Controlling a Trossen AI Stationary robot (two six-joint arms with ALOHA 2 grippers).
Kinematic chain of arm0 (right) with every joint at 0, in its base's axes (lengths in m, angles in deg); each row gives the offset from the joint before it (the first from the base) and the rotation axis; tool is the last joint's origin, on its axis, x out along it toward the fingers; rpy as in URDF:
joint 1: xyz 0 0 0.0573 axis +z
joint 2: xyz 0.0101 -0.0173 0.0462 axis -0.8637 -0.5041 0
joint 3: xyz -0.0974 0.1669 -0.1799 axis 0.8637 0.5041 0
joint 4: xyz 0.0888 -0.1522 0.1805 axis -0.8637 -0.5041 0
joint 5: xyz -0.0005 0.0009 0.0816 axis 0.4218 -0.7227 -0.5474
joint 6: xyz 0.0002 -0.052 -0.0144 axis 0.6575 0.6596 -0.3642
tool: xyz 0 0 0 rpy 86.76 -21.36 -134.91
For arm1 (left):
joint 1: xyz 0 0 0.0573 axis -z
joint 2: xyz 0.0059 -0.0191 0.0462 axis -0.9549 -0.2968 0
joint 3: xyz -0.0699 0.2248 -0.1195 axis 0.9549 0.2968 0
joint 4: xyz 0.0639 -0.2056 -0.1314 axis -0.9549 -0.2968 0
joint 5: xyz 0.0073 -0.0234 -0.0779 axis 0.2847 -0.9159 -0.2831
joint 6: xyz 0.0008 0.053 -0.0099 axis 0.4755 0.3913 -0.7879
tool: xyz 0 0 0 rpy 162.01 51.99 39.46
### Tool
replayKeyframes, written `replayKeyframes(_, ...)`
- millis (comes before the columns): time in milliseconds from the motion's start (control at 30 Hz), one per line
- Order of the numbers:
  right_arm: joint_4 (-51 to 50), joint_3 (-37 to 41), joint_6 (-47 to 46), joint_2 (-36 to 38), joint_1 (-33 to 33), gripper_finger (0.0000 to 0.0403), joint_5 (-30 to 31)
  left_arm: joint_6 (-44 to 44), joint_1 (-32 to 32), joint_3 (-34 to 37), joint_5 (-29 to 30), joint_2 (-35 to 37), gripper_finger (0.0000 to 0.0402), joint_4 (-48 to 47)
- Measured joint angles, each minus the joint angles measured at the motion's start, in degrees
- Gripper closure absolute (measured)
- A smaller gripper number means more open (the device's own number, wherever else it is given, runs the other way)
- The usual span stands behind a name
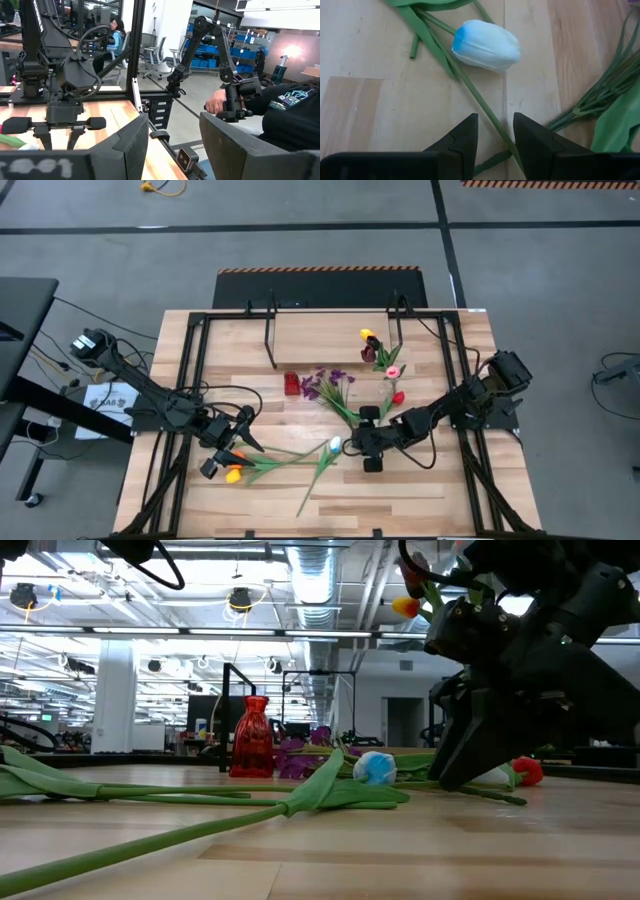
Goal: Pick and place flowers into a vace then onto a shelf
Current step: Put the red flower into the transparent vase
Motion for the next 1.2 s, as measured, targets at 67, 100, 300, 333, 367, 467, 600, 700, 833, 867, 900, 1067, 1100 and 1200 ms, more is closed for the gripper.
replayKeyframes(67,0.00,0.00,0.05,0.01,-0.12,0.0285,0.00,0.00,0.00,0.00,0.00,0.00,0.0235,0.00)
replayKeyframes(100,0.00,0.00,0.05,0.01,-0.12,0.0285,0.00,-0.04,0.00,0.00,0.00,0.00,0.0235,0.00)
replayKeyframes(300,0.54,-0.01,0.09,-0.85,-0.12,0.0285,0.00,-0.20,0.00,0.00,0.00,0.00,0.0235,0.00)
replayKeyframes(333,0.86,-0.06,0.07,-1.72,-0.12,0.0285,0.07,-0.20,0.00,0.00,0.00,0.00,0.0235,0.01)
replayKeyframes(367,0.95,-0.05,0.06,-2.14,-0.12,0.0285,0.30,-0.20,0.00,0.00,-0.01,0.00,0.0235,0.00)
replayKeyframes(467,2.59,-0.26,0.04,-4.75,-0.14,0.0285,-0.07,-0.20,0.00,0.00,0.00,0.00,0.0235,0.00)
replayKeyframes(600,3.32,-0.37,-0.04,-5.87,-0.12,0.0285,0.07,-0.21,0.00,0.00,0.00,0.02,0.0235,0.00)
replayKeyframes(700,3.34,-0.24,-0.05,-5.24,-0.15,0.0285,-0.36,-0.22,0.00,0.00,0.00,0.00,0.0235,0.00)
replayKeyframes(833,3.95,-0.10,0.00,-4.06,-0.20,0.0291,-1.10,-0.21,0.00,0.00,0.00,0.01,0.0235,0.00)
replayKeyframes(867,4.14,-0.04,0.00,-4.01,-0.20,0.0295,-1.25,-0.20,0.00,0.00,0.00,0.02,0.0235,0.00)
replayKeyframes(900,4.31,-0.04,-0.08,-4.01,-0.20,0.0301,-1.26,-0.22,0.00,0.00,0.00,0.00,0.0235,0.00)
replayKeyframes(1067,4.85,0.00,-1.63,-4.01,-0.12,0.0333,-1.18,-0.26,0.00,0.00,-0.02,0.02,0.0235,0.00)
replayKeyframes(1100,4.87,0.00,-1.70,-4.01,-0.12,0.0339,-1.18,-0.26,0.00,0.00,-0.02,0.02,0.0235,0.00)
replayKeyframes(1200,5.01,0.00,-1.84,-4.01,-0.02,0.0360,-1.07,-0.28,0.00,0.00,-0.02,0.00,0.0235,0.00)
